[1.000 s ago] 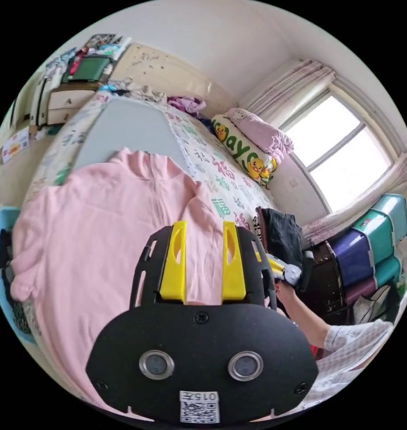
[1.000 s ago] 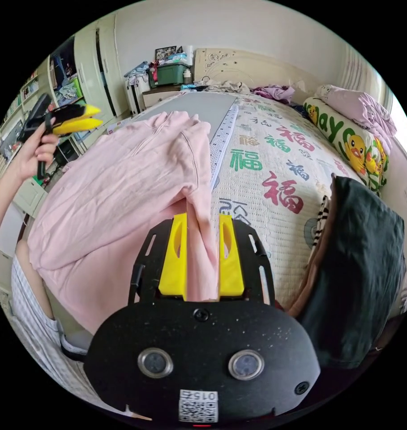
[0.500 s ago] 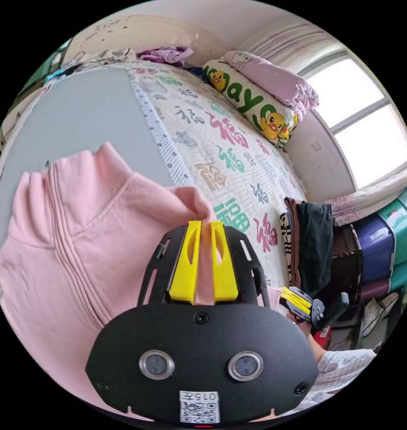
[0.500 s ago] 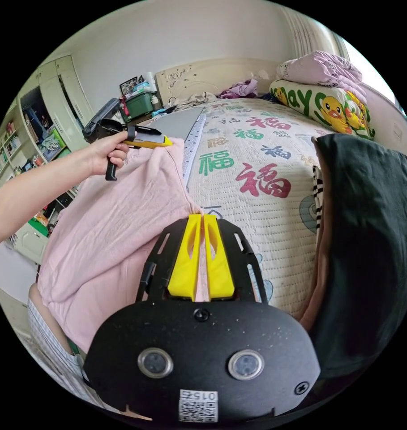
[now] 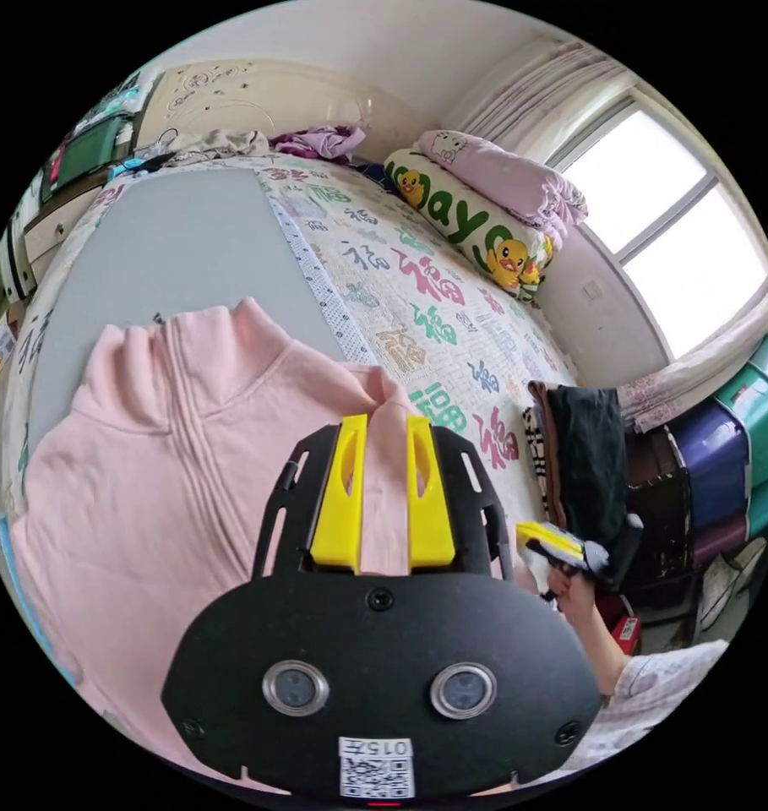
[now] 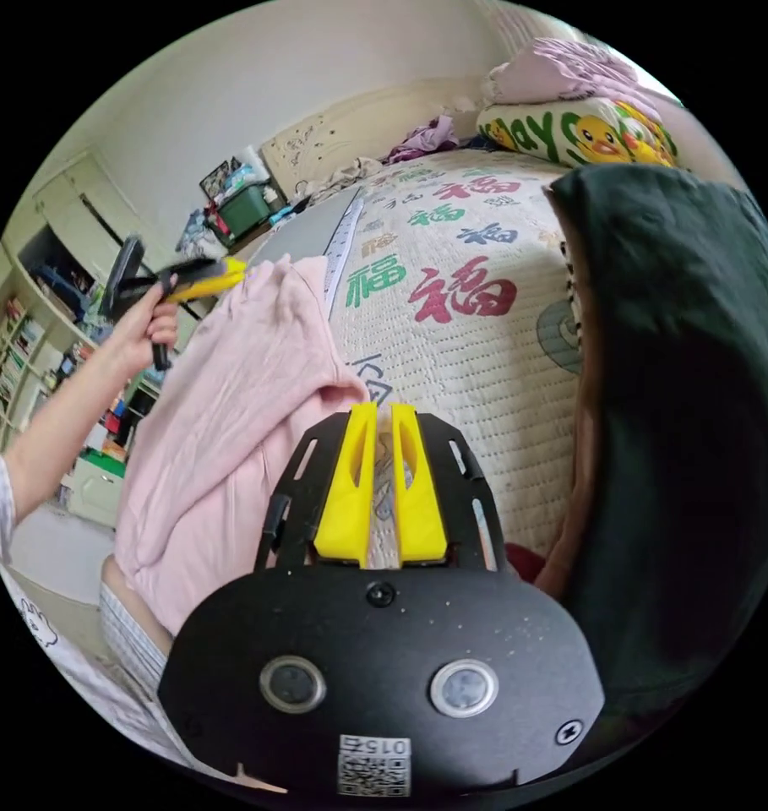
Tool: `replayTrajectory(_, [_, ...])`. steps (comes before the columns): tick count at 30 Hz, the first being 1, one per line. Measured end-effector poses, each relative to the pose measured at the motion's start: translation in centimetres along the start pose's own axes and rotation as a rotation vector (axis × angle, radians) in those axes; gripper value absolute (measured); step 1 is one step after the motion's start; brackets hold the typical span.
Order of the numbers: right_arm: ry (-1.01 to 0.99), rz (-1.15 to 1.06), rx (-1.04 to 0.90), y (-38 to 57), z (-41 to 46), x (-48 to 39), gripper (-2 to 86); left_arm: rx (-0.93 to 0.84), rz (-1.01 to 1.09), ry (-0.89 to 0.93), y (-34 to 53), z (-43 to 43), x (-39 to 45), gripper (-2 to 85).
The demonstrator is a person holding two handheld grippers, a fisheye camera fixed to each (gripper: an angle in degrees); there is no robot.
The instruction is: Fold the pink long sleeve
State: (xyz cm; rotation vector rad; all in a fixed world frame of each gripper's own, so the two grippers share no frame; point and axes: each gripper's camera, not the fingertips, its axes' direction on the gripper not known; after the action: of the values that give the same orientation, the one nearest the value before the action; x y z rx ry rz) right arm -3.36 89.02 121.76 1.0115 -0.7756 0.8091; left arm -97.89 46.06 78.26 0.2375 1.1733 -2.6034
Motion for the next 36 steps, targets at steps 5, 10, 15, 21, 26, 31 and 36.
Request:
replayTrajectory(5, [-0.08, 0.033, 0.092, 1.1, -4.6, 0.0, 3.9, -0.037, 0.018, -0.033, 14.5, -7.0, -2.2, 8.8])
replayTrajectory(10, [-0.3, -0.145, -0.011, 7.4, -6.9, -9.0, 6.0, -0.033, -0.254, -0.094, 34.6, -12.2, -7.2, 10.6])
replayTrajectory(15, [-0.335, -0.404, -0.172, 13.0, -5.5, -21.0, 8.5, 0.115, -0.337, -0.044, 43.6, -12.3, -8.4, 10.6])
replayTrajectory(21, [-0.203, -0.686, -0.269, 15.7, -3.2, -31.7, 10.6, 0.068, -0.276, 0.084, 45.3, -6.9, -9.0, 5.4])
replayTrajectory(26, [-0.032, -0.849, -0.403, 17.8, 0.4, -35.4, 7.1, 0.02, -0.187, 0.015, 47.2, -4.2, -9.7, 0.6])
replayTrajectory(31, [0.014, -0.88, -0.382, 18.0, -1.1, -37.9, 2.2, 0.081, -0.189, 0.051, 49.6, -3.7, -11.9, 0.2])
replayTrajectory(36, [0.018, -0.847, -0.525, 17.3, 0.8, -38.2, 4.3, 0.023, -0.248, 0.094, 52.9, 0.9, -15.5, 1.0])
